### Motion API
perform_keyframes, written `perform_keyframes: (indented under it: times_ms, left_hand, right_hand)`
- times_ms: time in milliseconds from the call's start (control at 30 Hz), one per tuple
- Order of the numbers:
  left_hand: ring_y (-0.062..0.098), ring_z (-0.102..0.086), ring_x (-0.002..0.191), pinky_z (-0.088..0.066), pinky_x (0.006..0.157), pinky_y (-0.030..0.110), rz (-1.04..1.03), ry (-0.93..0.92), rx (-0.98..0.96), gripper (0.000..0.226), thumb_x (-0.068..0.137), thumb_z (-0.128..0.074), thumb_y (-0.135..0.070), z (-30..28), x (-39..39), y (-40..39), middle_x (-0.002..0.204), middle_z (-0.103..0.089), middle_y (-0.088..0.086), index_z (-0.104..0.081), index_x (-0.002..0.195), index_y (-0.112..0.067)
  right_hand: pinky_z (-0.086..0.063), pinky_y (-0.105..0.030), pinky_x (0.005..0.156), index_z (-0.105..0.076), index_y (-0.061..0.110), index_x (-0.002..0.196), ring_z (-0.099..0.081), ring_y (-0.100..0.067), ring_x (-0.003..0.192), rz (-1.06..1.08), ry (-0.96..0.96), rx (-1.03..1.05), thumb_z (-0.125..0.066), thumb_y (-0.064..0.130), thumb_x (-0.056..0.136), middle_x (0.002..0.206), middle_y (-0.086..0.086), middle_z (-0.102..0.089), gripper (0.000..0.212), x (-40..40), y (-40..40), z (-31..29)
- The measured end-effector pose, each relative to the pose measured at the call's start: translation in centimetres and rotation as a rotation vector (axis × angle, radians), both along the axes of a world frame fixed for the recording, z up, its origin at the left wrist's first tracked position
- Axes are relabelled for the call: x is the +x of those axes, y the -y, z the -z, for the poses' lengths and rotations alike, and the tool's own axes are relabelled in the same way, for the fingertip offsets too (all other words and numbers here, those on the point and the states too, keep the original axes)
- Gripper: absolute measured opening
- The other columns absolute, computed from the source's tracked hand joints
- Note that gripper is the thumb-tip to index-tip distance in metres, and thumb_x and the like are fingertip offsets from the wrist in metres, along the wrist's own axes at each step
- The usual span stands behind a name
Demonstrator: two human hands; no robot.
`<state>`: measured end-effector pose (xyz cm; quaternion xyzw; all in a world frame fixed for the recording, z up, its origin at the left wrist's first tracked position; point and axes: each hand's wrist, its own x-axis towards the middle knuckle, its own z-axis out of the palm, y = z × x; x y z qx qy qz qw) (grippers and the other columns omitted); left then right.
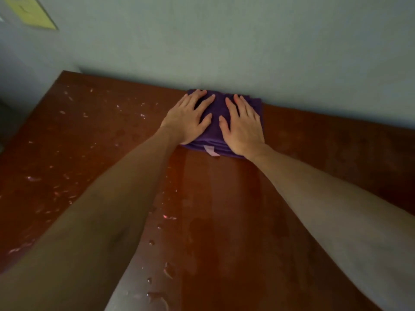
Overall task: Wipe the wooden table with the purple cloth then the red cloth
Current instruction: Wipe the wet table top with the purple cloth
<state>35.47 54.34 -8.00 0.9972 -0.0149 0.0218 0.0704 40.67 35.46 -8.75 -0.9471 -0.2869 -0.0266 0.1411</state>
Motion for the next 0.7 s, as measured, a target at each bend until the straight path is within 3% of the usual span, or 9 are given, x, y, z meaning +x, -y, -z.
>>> perform_keyframes:
  times_ms: [133,233,433,700]
  left_hand:
    - [0.028,-0.018,0.155,-0.011,0.127,0.042,0.008,-0.016,-0.017,0.078,0.094,-0.006,-0.059,-0.1,-0.7,-0.1,0.166,-0.024,0.013,-0.022,0.161,-0.02]
    - [0.029,-0.016,0.156,-0.01,0.127,0.043,0.038,-0.012,-0.031,0.077,0.096,-0.006,-0.056,0.1,-4.0,0.6,0.167,-0.023,0.014,-0.021,0.161,-0.019]
    - [0.025,-0.011,0.157,-0.006,0.128,0.04,0.072,-0.056,-0.045,0.069,0.102,-0.008,-0.053,0.2,-17.2,2.2,0.169,-0.018,0.012,-0.013,0.163,-0.02]
    - [0.022,-0.013,0.157,-0.016,0.127,0.045,0.108,-0.036,-0.109,0.062,0.106,-0.027,-0.044,-0.1,-37.4,4.2,0.167,-0.022,0.011,-0.019,0.162,-0.017]
  right_hand:
    - [-0.015,-0.045,0.129,-0.022,0.014,0.163,-0.014,-0.025,0.159,-0.006,-0.022,-0.049,-0.033,0.044,0.11,0.171,-0.011,-0.02,0.062,-0.8,0.3,0.0]
    - [-0.019,-0.045,0.128,-0.023,0.012,0.162,-0.015,-0.026,0.159,0.01,-0.007,-0.046,-0.035,0.044,0.109,0.17,-0.011,-0.022,0.063,-4.6,1.2,0.2]
    - [-0.019,-0.047,0.127,-0.022,0.013,0.162,-0.015,-0.025,0.159,0.067,-0.085,-0.019,-0.015,0.052,0.103,0.17,-0.01,-0.023,0.071,-19.2,2.8,-0.5]
    - [-0.026,-0.047,0.125,-0.026,0.014,0.162,-0.018,-0.022,0.158,0.117,-0.044,-0.021,-0.03,0.047,0.108,0.17,-0.008,-0.025,0.064,-39.9,4.7,-0.4]
